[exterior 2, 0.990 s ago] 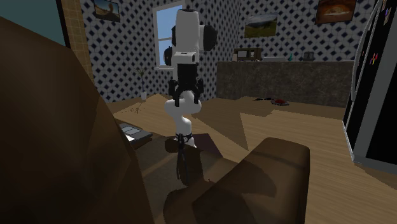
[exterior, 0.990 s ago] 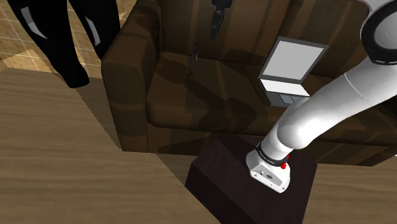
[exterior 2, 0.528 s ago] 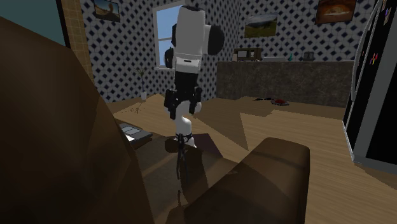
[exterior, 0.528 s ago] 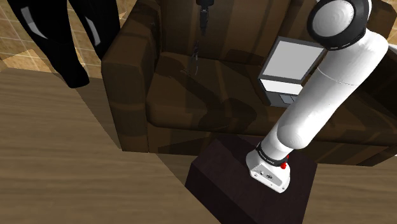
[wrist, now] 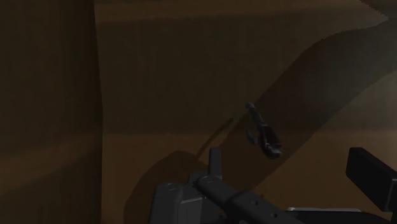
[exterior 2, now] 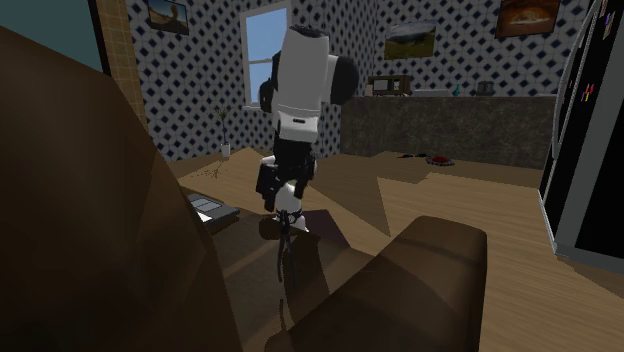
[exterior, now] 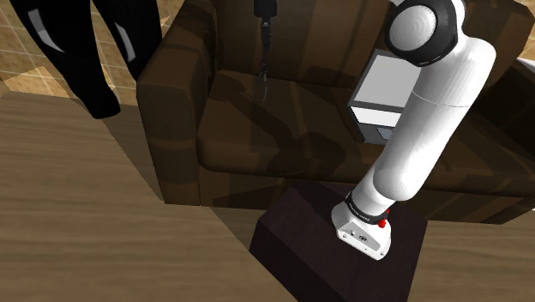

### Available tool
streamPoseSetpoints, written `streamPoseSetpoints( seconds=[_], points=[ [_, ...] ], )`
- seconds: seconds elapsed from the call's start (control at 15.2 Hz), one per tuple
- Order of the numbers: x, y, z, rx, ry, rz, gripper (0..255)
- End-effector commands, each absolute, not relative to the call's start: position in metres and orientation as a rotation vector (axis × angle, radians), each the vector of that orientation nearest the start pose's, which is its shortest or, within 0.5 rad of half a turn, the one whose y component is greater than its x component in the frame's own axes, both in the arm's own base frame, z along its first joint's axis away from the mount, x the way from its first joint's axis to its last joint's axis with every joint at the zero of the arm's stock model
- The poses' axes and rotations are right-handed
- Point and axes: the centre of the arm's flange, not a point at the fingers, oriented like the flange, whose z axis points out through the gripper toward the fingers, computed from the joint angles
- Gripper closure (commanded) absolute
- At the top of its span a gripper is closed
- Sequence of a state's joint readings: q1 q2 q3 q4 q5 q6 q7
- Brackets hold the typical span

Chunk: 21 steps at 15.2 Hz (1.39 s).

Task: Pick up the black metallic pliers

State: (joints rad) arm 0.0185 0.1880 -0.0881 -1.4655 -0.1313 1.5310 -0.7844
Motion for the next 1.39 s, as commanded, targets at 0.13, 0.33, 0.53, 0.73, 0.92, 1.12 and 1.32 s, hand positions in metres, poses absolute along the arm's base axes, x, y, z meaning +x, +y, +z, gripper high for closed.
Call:
streamPoseSetpoints(
  seconds=[0.13,0.33,0.53,0.73,0.92,1.12,1.32],
  points=[
    [0.601,-0.051,0.550,-3.009,-1.130,0.277,0],
    [0.601,-0.050,0.549,-3.009,-1.130,0.277,255],
    [0.601,-0.050,0.549,-3.009,-1.130,0.277,255],
    [0.601,-0.050,0.549,-3.009,-1.130,0.276,255],
    [0.601,-0.051,0.561,-3.009,-1.130,0.277,255],
    [0.601,-0.051,0.576,-3.009,-1.130,0.277,255],
    [0.601,-0.051,0.592,-3.009,-1.130,0.277,255]
  ],
)
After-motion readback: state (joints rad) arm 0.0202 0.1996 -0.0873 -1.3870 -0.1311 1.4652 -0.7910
